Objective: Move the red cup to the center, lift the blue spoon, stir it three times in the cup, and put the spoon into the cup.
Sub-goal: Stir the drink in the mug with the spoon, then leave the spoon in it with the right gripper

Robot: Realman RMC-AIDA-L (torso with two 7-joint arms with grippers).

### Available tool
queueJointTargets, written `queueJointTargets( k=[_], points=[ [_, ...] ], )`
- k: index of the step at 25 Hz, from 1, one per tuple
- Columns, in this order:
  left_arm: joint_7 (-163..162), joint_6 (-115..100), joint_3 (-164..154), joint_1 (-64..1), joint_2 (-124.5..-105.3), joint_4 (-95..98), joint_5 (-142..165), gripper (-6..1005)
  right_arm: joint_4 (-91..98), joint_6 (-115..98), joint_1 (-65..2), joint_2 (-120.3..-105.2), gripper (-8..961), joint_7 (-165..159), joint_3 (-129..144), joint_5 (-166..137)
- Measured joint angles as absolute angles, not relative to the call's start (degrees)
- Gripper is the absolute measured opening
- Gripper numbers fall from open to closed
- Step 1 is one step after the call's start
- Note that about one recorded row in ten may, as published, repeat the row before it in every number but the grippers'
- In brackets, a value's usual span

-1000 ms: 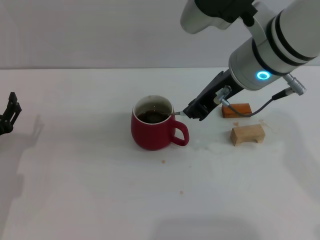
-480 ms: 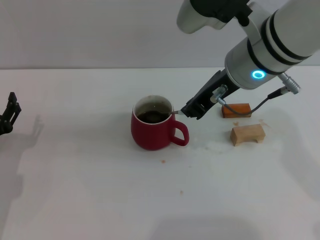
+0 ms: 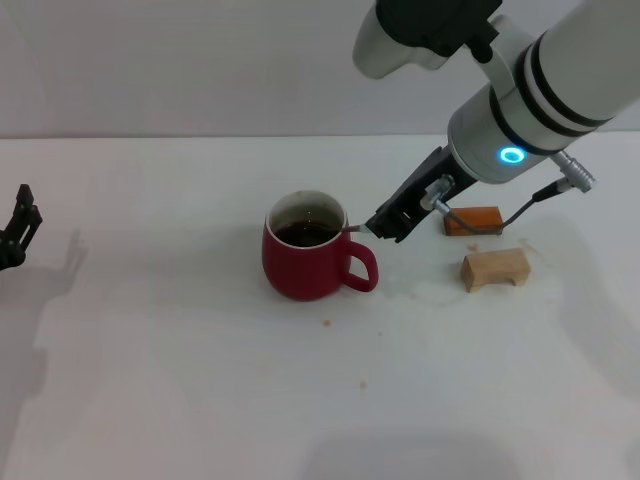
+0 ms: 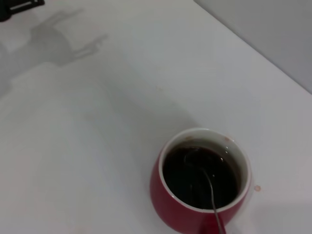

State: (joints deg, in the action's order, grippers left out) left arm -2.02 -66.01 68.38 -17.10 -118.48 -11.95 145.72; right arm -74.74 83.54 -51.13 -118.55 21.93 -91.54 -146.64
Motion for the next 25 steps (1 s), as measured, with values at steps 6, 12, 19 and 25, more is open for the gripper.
queueJointTargets(
  k=[6,12,19,25],
  points=[
    [-2.02,-65.81,68.38,-17.15,-118.48,-11.95,145.72,842,-74.68,83.33,-51.14,-118.48,123,22.13,-92.07,-148.33],
    [-2.02,-65.76,68.38,-17.21,-118.48,-11.95,145.72,842,-74.98,83.35,-50.85,-118.48,123,22.15,-92.16,-149.07],
    [-2.02,-65.74,68.38,-17.3,-118.48,-11.95,145.72,842,-76.03,84.79,-50.58,-118.49,123,21.76,-91.87,-148.88],
    [-2.02,-65.64,68.38,-17.32,-118.48,-11.9,145.72,842,-77.9,86.83,-49.94,-118.74,122,21.1,-91.39,-148.52]
  ],
)
